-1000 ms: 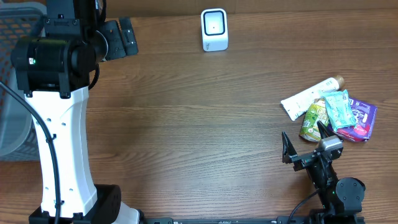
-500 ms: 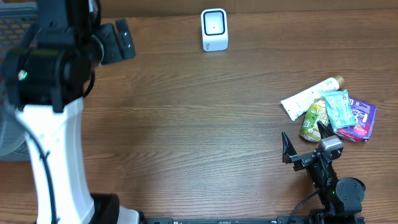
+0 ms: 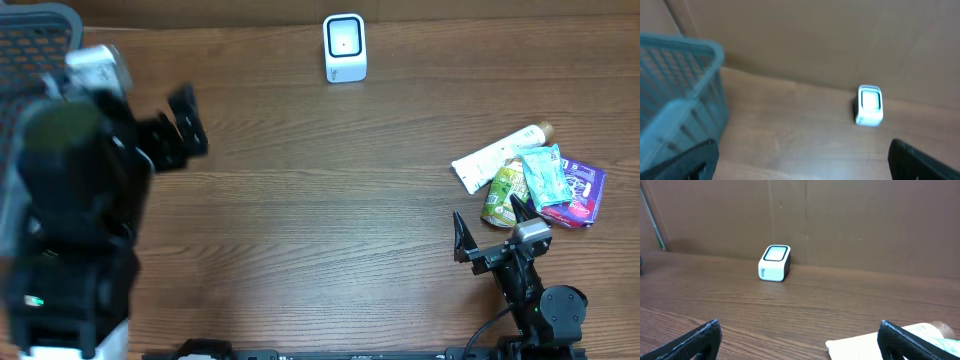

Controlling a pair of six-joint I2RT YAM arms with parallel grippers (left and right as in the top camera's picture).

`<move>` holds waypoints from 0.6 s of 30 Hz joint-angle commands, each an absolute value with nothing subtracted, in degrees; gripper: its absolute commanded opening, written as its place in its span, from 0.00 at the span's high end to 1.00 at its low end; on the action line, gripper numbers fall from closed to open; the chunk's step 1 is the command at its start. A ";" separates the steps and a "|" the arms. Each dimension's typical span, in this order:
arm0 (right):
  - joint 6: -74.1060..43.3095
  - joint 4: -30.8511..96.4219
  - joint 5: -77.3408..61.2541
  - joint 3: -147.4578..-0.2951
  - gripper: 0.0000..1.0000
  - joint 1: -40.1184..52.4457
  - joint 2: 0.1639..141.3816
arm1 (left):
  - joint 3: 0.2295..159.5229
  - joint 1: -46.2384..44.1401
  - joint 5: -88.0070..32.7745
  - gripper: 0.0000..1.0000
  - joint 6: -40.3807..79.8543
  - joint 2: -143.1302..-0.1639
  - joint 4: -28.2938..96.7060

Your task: Scan the item barcode

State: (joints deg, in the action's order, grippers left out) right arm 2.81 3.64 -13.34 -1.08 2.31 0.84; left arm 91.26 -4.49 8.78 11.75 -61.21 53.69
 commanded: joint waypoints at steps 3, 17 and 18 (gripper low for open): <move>3.05 3.29 -13.74 -0.45 0.00 2.61 0.16 | 67.96 -4.43 4.84 0.00 9.26 -51.51 37.95; 3.07 3.29 -13.74 -0.45 0.00 2.61 0.16 | 16.12 -4.40 4.43 0.00 3.92 -30.15 -10.52; 3.05 3.29 -13.74 -0.45 0.00 2.61 0.16 | 13.80 -4.40 4.43 0.00 3.51 -28.18 -11.86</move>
